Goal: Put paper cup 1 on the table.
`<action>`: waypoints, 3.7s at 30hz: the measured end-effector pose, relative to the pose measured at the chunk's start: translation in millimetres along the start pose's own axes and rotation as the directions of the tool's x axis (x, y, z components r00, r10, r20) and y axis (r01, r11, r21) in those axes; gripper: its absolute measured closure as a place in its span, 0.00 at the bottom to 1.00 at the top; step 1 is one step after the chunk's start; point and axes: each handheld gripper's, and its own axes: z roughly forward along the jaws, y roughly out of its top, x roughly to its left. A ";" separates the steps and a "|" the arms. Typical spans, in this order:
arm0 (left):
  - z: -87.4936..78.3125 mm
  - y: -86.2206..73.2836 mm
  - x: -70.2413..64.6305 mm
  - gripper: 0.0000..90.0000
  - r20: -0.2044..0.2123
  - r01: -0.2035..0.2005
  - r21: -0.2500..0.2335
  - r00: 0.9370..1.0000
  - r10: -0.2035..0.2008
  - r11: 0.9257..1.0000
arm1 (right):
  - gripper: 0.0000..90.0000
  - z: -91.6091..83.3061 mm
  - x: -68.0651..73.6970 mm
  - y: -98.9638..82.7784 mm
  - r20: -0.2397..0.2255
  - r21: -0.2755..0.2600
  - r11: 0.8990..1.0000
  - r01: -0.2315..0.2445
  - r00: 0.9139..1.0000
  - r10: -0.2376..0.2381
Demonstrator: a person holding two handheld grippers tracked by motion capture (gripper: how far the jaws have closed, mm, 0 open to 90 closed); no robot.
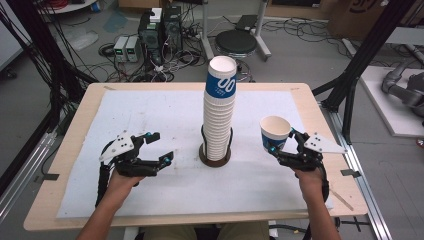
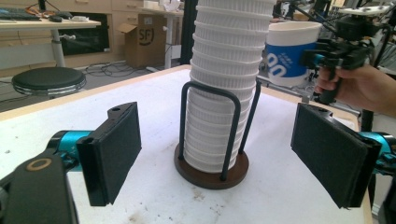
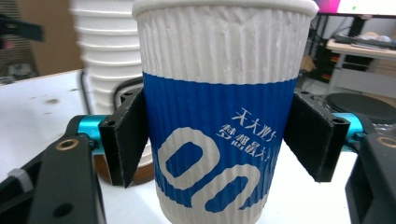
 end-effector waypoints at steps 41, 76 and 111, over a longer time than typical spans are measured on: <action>1.8 -11.3 -2.3 0.18 -0.013 0.013 0.027 1.000 -0.012 1.000 | 0.31 48.6 -44.5 -49.9 0.245 0.211 0.958 -0.192 0.960 0.139; 8.1 -16.1 -3.9 0.18 -0.004 0.024 0.035 1.000 -0.024 0.999 | 0.22 7.4 -44.9 -53.3 0.204 0.289 0.937 -0.195 0.969 0.139; -7.9 1.3 -4.0 0.18 -0.020 0.023 -0.024 1.000 -0.023 0.999 | 0.22 -34.4 11.1 -9.9 0.026 0.256 0.964 -0.067 0.998 0.063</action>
